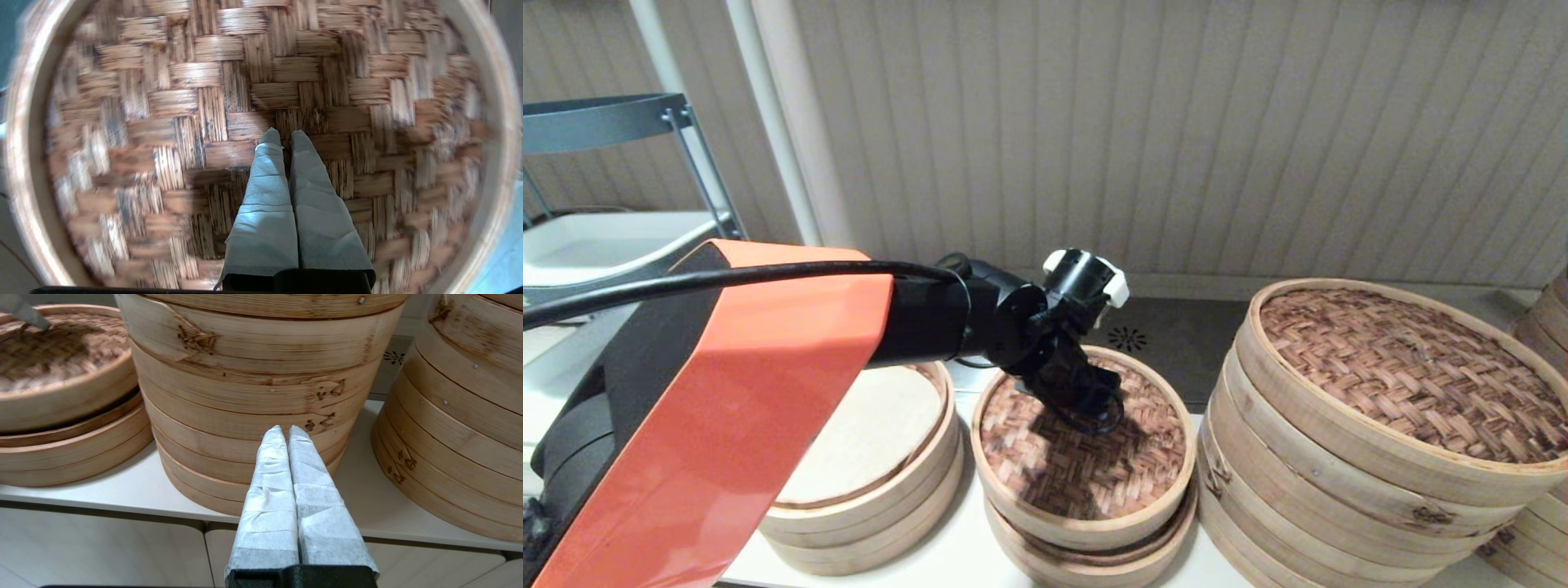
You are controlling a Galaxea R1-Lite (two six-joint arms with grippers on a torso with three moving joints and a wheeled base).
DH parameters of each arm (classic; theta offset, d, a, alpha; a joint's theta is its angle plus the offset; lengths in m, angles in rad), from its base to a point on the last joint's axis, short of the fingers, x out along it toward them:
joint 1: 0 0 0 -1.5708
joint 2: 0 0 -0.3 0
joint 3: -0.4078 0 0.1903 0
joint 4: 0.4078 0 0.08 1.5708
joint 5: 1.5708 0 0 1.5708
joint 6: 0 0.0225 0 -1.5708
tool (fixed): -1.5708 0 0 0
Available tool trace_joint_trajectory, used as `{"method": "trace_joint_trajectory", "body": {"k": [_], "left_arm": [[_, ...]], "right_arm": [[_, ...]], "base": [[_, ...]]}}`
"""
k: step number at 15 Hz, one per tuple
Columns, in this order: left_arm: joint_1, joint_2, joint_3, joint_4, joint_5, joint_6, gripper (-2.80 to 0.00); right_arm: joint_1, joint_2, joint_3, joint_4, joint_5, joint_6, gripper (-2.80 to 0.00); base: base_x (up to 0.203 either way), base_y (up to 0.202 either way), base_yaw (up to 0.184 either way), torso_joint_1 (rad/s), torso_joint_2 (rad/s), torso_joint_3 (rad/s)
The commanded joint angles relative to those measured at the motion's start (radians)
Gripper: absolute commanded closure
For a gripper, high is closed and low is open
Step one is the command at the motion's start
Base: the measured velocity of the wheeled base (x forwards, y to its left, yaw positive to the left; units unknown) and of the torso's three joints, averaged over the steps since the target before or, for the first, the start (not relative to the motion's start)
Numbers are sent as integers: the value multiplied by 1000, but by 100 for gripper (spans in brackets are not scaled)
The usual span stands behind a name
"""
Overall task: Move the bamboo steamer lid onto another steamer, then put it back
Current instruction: Put the steamer
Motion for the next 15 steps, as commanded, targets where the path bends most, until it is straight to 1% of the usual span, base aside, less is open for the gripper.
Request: {"method": "trace_joint_trajectory", "body": {"k": [1,6,11,15], "left_arm": [[-2,11,0,2,0,0,0],[-8,11,1,3,0,-1,0],[-36,-2,3,19,0,-5,0],[-38,7,2,21,0,-9,0]], "right_arm": [[0,1,2,0,1,-1,0],[0,1,2,0,0,-1,0],[1,1,2,0,1,-1,0],[1,1,2,0,1,-1,0]], "base": [[0,0,0,0,0,0],[0,0,0,0,0,0],[0,0,0,0,0,0],[0,0,0,0,0,0]]}}
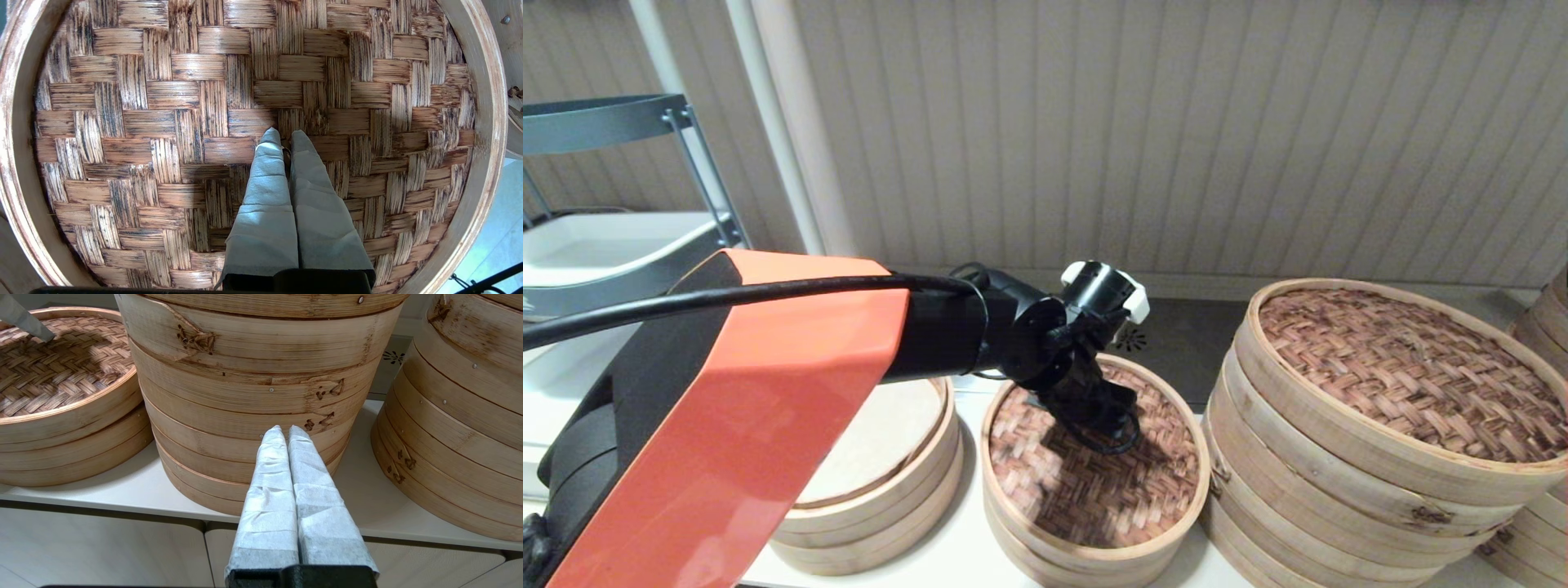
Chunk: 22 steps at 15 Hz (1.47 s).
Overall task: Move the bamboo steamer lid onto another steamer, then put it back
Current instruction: Put the steamer
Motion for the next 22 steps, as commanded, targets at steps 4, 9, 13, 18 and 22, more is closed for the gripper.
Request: {"method": "trace_joint_trajectory", "body": {"k": [4,9,13,18,22], "left_arm": [[-1,7,-1,-4,2,1,0],[4,21,-3,-11,2,4,0],[6,27,-3,-14,2,4,0],[6,24,-1,-13,2,4,-1],[6,25,-1,-13,2,-3,-280]], "right_arm": [[0,1,2,0,1,-1,0],[0,1,2,0,1,-1,0],[0,1,2,0,1,-1,0],[-1,1,2,0,-1,-1,0],[0,1,2,0,1,-1,0]], "base": [[0,0,0,0,0,0],[0,0,0,0,0,0],[0,0,0,0,0,0],[0,0,0,0,0,0],[0,0,0,0,0,0]]}}
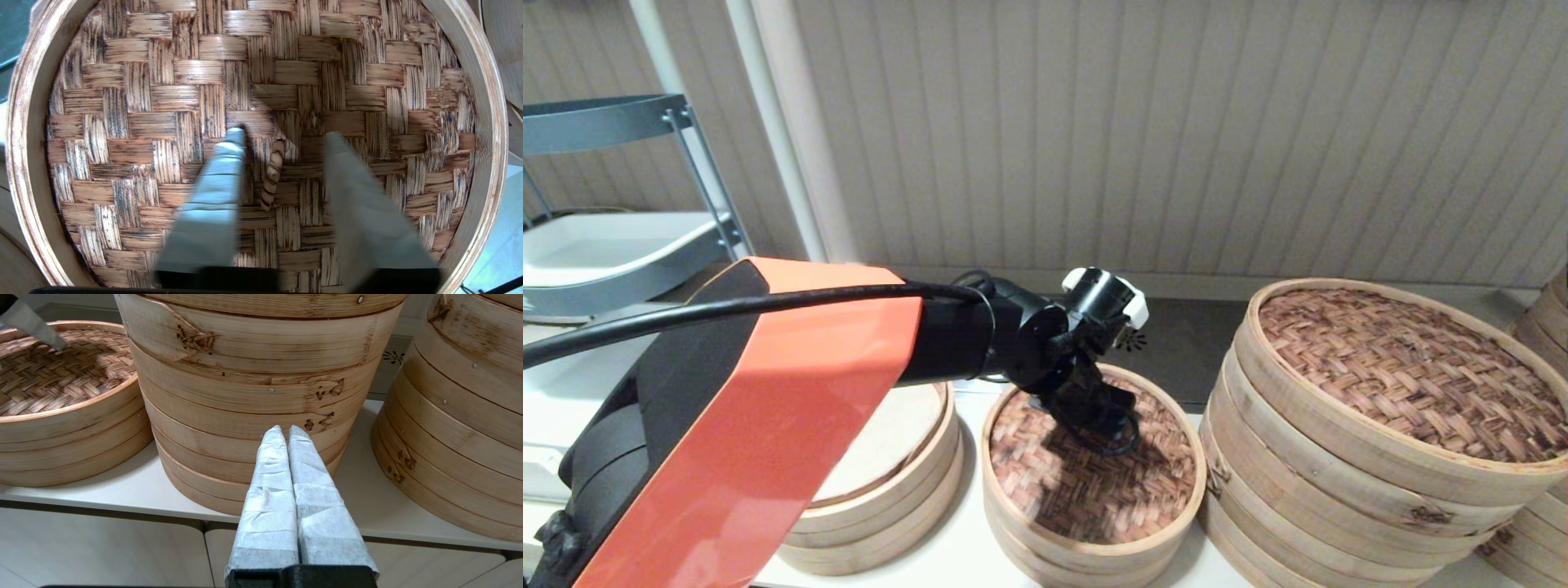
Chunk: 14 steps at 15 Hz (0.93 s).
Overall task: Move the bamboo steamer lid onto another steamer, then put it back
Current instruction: Put the steamer, then pick up the steamer
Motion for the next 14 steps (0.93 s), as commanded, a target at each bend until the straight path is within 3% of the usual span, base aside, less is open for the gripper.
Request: {"method": "trace_joint_trajectory", "body": {"k": [1,4,9,10,14], "left_arm": [[0,-4,0,6,0,-5,-280],[0,-55,2,13,0,-10,-280],[-1,-292,72,24,1,-15,-280],[-1,-349,102,25,2,-15,0],[0,-554,278,20,52,-19,0]], "right_arm": [[-1,1,2,0,0,-1,0],[-1,1,2,0,1,-1,0],[0,1,2,0,1,-1,0],[0,1,2,0,1,-1,0],[-1,1,2,0,1,-1,0]], "base": [[0,0,0,0,0,0],[0,0,0,0,0,0],[0,0,0,0,0,0],[0,0,0,0,0,0],[0,0,0,0,0,0]]}}
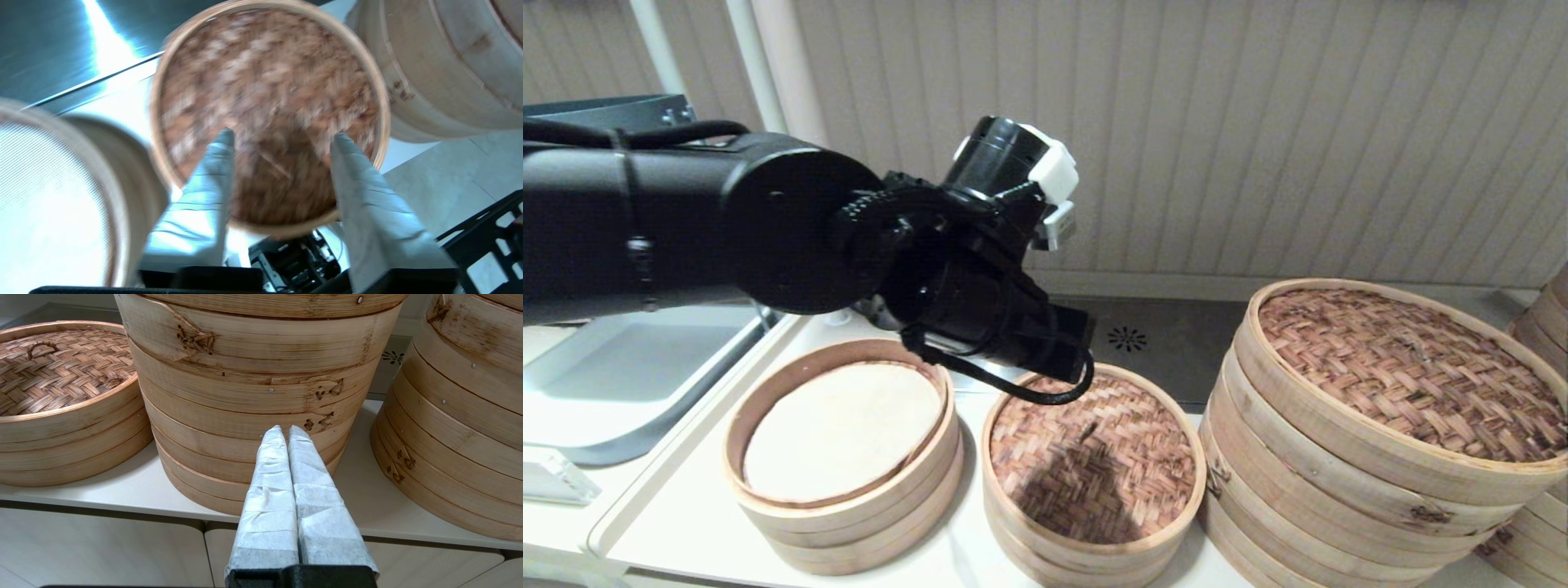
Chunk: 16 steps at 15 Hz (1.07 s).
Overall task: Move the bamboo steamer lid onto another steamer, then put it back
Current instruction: Pick up the steamer
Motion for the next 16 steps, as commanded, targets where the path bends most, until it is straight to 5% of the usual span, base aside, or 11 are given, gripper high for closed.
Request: {"method": "trace_joint_trajectory", "body": {"k": [1,9,13,16], "left_arm": [[6,-171,112,-2,29,-3,0],[207,-725,582,-11,83,10,0],[449,-993,845,-17,196,6,0],[561,-1166,1015,-28,264,-7,0]], "right_arm": [[1,1,2,0,0,-1,0],[0,1,2,0,-1,-1,0],[0,1,2,0,1,-1,0],[0,1,2,0,-1,-1,0]], "base": [[0,0,0,0,0,0],[0,0,0,0,0,0],[0,0,0,0,0,0],[0,0,0,0,0,0]]}}
